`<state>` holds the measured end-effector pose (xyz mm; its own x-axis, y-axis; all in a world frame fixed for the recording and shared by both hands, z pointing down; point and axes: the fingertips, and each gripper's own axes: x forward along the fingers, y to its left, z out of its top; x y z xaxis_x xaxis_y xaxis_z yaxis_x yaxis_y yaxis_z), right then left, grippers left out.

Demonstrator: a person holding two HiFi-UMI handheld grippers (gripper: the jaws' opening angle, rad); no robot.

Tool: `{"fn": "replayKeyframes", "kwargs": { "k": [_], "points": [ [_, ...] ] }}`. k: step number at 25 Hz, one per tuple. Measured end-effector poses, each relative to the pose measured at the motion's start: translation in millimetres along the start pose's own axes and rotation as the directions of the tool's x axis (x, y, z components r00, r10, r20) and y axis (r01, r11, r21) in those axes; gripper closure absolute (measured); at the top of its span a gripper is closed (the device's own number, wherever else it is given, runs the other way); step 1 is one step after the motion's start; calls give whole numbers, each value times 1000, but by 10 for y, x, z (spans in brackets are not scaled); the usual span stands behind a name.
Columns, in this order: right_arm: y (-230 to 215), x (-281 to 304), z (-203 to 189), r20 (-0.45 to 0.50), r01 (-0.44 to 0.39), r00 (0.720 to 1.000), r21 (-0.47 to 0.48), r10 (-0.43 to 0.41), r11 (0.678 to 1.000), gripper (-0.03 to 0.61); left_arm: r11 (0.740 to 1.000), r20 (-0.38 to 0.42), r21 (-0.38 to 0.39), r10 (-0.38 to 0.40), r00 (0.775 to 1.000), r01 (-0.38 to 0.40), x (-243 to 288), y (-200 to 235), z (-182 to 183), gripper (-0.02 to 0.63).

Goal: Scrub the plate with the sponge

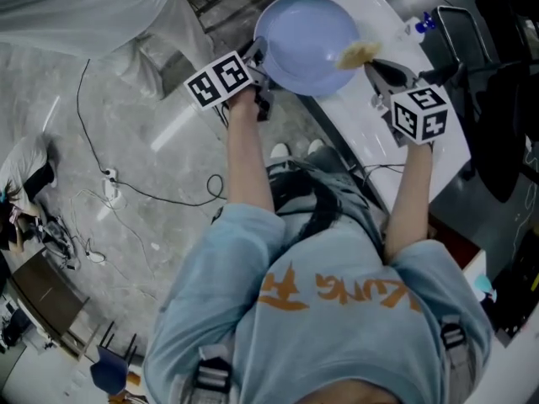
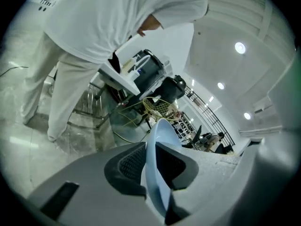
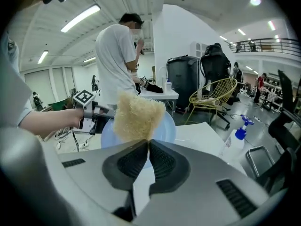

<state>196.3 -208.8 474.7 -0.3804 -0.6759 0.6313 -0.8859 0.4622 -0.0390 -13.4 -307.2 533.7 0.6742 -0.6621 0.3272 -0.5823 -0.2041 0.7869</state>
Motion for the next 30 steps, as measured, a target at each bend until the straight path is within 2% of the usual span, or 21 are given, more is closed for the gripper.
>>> {"fn": "replayKeyframes", "kwargs": {
  "k": [4,9,14,18,21,24,26,28,30],
  "points": [
    [-73,31,-121,-21,-5,1000,30,5,1000,563,995,30,-80,68,997,-65,90,236,-9,560],
    [-183,53,-187,-36,-4,999,46,6,999,563,982,32,-133,141,990,-135,217,409,-73,558],
    [-232,91,-271,-49,-1,999,67,4,998,564,976,20,-150,162,987,-157,274,502,-141,558],
    [-189,137,-324,-57,-10,998,67,14,998,563,977,7,-164,141,990,-138,327,541,-188,558],
    [-168,137,-313,-50,-14,999,64,17,998,564,984,19,-128,129,991,-125,347,516,-159,552],
    [-153,110,-276,-39,-12,999,61,14,998,563,987,21,-67,144,989,-143,305,492,-88,439],
    [-154,85,-244,-28,-3,1000,61,4,998,563,984,36,-2,178,983,-178,227,479,1,402],
    [-187,61,-201,-10,22,1000,73,-21,997,563,976,66,74,202,977,-207,145,412,126,396],
    [-249,34,-158,11,59,998,100,-61,993,563,967,104,149,192,976,-207,88,259,269,396]
  ]
}}
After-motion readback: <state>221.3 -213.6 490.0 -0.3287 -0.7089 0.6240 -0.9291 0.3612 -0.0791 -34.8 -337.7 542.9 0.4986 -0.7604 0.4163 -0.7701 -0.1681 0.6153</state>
